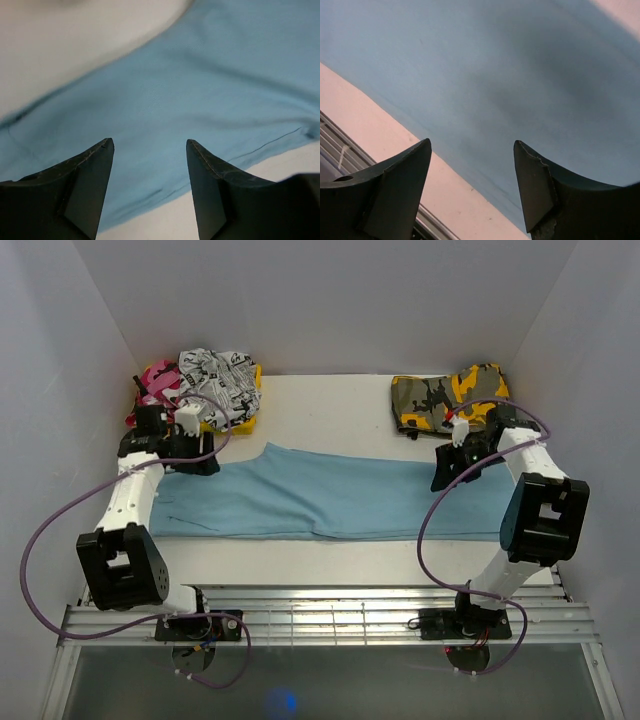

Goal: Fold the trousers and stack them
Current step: Fold the trousers

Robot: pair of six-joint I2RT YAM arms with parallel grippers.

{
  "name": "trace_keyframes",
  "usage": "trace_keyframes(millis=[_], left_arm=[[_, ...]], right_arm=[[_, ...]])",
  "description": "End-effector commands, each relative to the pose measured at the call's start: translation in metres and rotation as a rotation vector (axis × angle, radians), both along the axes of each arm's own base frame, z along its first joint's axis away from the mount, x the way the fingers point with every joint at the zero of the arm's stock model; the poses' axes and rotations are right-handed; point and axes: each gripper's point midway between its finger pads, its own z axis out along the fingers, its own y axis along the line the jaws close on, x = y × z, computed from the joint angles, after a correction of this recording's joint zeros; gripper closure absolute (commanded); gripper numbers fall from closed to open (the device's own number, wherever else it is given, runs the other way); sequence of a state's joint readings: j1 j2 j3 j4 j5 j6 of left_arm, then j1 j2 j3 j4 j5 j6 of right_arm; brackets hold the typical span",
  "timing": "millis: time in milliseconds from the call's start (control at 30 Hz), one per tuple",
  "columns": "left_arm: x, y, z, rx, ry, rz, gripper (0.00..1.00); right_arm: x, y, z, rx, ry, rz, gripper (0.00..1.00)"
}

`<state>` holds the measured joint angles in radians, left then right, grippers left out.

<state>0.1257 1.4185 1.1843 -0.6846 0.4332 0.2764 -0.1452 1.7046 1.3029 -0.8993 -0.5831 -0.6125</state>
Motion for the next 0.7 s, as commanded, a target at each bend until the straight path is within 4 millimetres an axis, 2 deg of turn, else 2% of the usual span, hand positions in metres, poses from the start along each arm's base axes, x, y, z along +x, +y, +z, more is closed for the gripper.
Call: trace_keyframes(millis=[0, 33, 67, 100, 133, 233, 267, 400, 533, 667], left_arm=[[-0.050, 0.054, -0.034, 0.044, 0.210, 0.150, 0.29], [-0.055, 0.069, -0.037, 0.061, 0.228, 0.190, 0.29], [-0.065, 0.096, -0.039, 0.088, 0.251, 0.245, 0.30], [-0.069, 0.109, -0.037, 0.099, 0.249, 0.268, 0.29], [-0.079, 0.136, -0.036, 0.104, 0.249, 0.341, 0.29], [-0.097, 0.167, -0.044, 0.109, 0.282, 0.401, 0.27], [-0.108, 0.184, -0.045, 0.083, 0.291, 0.456, 0.28], [-0.120, 0.195, -0.056, -0.040, 0.324, 0.508, 0.35], [-0.118, 0.187, -0.071, -0.156, 0.348, 0.523, 0.42], [-0.113, 0.192, -0.086, -0.206, 0.352, 0.562, 0.45]], right_arm=[[-0.031, -0.028, -0.038, -0.129, 0.093, -0.001, 0.29], [-0.032, -0.033, -0.044, -0.159, 0.092, -0.005, 0.31], [-0.035, -0.040, -0.051, -0.196, 0.102, -0.011, 0.31], [-0.039, -0.044, -0.057, -0.209, 0.121, -0.011, 0.31], [-0.040, -0.046, -0.064, -0.221, 0.135, -0.010, 0.32], [-0.043, -0.057, -0.076, -0.256, 0.162, -0.024, 0.34], [-0.042, -0.059, -0.080, -0.261, 0.166, -0.026, 0.34], [-0.038, -0.066, -0.083, -0.271, 0.170, -0.038, 0.35], [-0.034, -0.066, -0.079, -0.270, 0.161, -0.048, 0.35], [-0.036, -0.066, -0.078, -0.275, 0.164, -0.052, 0.35]])
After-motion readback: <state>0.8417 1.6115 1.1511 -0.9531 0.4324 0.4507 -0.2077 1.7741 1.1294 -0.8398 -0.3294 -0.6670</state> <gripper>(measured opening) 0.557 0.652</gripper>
